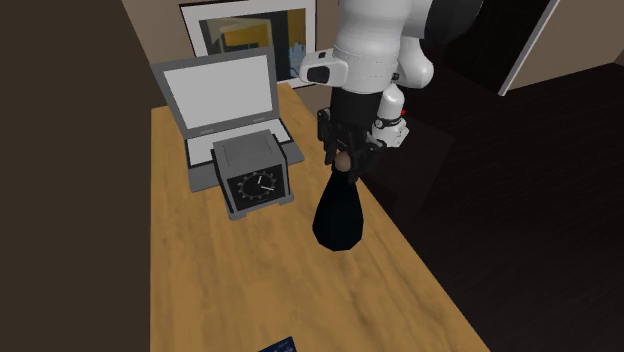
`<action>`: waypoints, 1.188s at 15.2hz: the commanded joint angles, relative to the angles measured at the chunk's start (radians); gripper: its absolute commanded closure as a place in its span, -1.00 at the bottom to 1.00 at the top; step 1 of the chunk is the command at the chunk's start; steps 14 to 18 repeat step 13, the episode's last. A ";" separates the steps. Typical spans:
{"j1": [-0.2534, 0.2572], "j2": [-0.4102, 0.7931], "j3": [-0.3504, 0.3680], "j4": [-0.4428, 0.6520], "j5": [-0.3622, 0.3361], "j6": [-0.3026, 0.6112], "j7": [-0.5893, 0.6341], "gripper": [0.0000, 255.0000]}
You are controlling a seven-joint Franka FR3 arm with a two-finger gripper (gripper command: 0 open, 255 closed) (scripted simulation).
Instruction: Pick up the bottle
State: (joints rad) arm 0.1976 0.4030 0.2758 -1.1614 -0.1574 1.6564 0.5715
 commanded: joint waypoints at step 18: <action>0.060 0.139 -0.007 0.400 -0.036 -0.258 -0.014 1.00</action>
